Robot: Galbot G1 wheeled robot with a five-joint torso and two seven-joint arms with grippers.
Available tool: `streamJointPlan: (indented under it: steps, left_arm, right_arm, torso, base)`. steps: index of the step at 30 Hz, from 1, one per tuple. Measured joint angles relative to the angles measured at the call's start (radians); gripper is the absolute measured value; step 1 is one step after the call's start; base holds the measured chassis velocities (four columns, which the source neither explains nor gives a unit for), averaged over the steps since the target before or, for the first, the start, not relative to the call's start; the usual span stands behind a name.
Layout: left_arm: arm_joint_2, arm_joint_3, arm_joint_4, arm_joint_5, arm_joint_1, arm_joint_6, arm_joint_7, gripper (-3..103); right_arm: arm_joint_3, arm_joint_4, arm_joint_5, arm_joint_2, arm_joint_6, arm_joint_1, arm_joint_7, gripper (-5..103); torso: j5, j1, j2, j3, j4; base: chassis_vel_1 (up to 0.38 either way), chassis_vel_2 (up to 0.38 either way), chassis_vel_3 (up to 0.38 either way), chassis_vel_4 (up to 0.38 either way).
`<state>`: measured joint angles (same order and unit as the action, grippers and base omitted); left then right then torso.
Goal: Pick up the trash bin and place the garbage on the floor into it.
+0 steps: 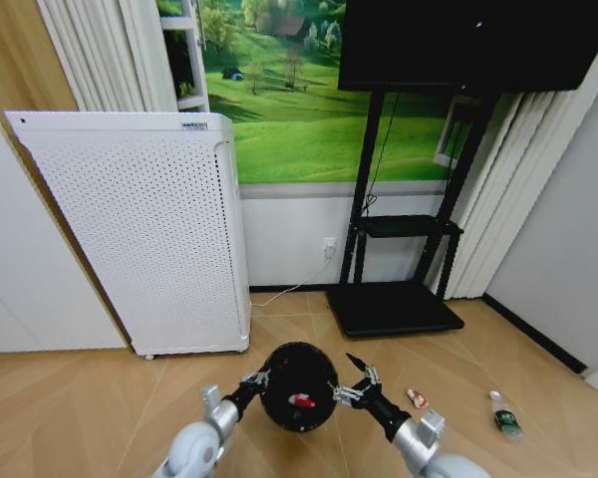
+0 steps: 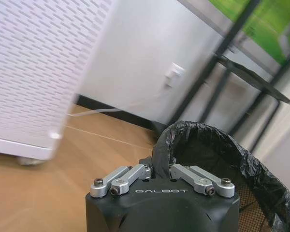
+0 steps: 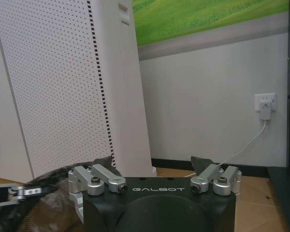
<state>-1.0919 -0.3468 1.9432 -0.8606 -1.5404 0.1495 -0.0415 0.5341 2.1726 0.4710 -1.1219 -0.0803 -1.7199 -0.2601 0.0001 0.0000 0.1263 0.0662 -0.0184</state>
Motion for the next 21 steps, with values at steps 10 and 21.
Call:
streamJointPlan:
  steps: [10,21]
  left_arm:
    - [-0.046,-0.278,0.127,-0.024,-0.209,-0.005,0.003,7]
    - [-0.094,-0.473,0.101,-0.065,-0.229,-0.025,-0.003,7]
  right_arm:
    - [0.029,-0.026,-0.010,-0.102,-0.006,-0.038,0.014,94]
    - [0.015,-0.148,0.000,-0.040,-0.017,0.037,0.037,96]
  torso:
    - [-0.0001,0.000,0.000,0.000,-0.0004]
    - [-0.0007,0.000,0.000,0.000,0.0001]
  base:
    - [-0.043,-0.048,0.021,0.033]
    - [-0.200,-0.192,0.184,0.207]
